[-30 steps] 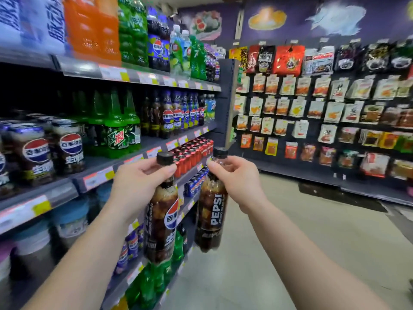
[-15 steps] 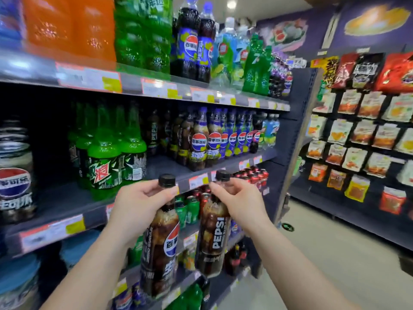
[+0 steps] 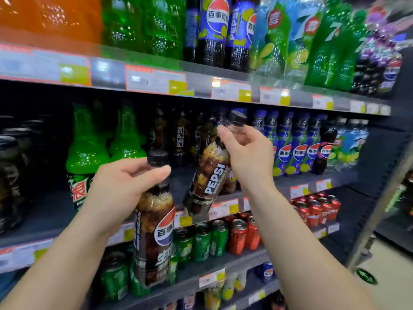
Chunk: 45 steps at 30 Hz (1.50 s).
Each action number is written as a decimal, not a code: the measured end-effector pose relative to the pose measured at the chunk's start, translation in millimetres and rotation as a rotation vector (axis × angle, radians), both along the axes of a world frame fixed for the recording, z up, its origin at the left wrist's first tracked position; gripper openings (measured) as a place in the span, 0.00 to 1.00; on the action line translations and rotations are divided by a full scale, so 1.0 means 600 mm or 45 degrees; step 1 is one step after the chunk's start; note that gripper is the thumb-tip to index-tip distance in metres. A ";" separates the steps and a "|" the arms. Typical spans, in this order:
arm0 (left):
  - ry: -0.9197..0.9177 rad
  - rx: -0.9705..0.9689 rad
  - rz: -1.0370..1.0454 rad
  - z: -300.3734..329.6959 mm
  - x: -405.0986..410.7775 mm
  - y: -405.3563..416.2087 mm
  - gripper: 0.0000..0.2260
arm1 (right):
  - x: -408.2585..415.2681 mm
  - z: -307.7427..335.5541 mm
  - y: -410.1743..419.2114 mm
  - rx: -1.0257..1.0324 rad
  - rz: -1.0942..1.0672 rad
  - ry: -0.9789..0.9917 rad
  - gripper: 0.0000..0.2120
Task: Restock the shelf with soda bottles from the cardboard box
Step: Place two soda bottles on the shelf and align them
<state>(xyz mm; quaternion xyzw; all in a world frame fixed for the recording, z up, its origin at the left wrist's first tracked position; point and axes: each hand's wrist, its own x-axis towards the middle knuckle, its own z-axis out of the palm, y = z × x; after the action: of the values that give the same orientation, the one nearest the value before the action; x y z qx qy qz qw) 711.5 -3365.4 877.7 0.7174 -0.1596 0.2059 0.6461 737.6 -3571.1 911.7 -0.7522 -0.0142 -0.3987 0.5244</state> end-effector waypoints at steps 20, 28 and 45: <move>0.072 0.006 0.498 0.004 -0.050 -0.083 0.21 | 0.175 -0.017 0.011 -0.186 0.517 0.135 0.23; 0.146 -0.011 0.471 -0.001 -0.052 -0.075 0.03 | 0.106 -0.064 -0.004 -0.247 0.526 0.286 0.38; 0.195 -0.022 0.414 -0.007 -0.040 -0.054 0.03 | 0.134 -0.150 0.022 -1.154 0.460 1.004 0.30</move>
<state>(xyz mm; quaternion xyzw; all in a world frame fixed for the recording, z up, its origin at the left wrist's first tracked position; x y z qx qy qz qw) 687.3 -3397.6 873.4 0.7417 0.0098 0.2538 0.6208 817.7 -3557.9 821.9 -0.9761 -0.1141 0.0494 0.1783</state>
